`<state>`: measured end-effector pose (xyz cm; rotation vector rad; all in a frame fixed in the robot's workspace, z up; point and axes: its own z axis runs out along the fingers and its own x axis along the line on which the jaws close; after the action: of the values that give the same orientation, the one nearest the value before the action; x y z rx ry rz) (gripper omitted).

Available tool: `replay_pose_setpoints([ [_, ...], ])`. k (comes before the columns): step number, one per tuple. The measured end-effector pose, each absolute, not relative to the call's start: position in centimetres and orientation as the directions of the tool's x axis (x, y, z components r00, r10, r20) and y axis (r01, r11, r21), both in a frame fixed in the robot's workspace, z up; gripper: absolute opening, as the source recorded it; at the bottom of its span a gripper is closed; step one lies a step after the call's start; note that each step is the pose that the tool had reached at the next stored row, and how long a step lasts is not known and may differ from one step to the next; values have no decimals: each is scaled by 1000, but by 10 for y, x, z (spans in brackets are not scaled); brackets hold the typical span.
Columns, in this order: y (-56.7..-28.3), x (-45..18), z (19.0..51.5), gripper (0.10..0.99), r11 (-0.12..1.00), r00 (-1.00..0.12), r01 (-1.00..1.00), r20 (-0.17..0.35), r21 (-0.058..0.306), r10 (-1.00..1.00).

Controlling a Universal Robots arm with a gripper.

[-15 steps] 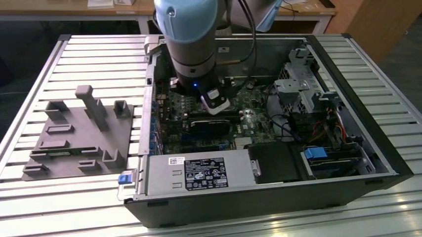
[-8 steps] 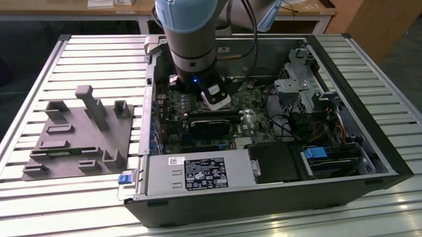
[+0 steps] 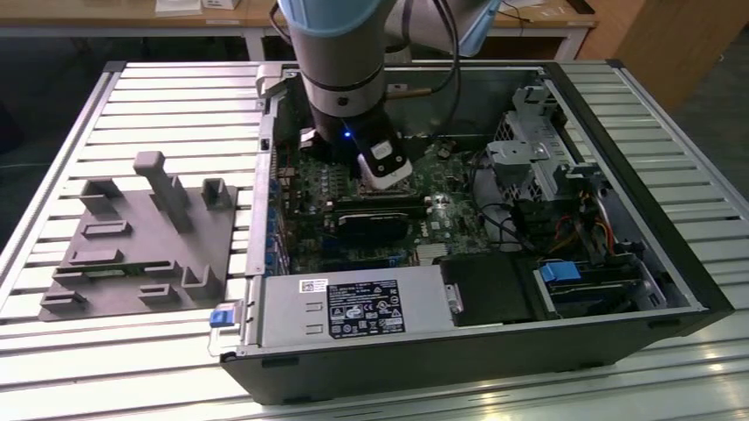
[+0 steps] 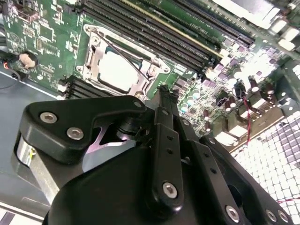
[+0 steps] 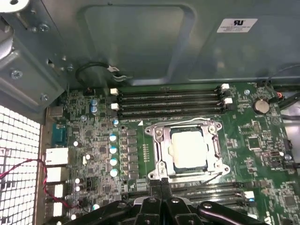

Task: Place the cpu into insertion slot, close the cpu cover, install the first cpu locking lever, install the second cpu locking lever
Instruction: 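Install the second cpu locking lever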

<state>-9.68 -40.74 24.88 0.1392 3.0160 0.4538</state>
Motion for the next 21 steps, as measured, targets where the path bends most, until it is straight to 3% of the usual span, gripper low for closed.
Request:
replay_pose_setpoints([
  [21, -409, -71, 247, 102, 960, -992, 104, -45, 261, 119],
])
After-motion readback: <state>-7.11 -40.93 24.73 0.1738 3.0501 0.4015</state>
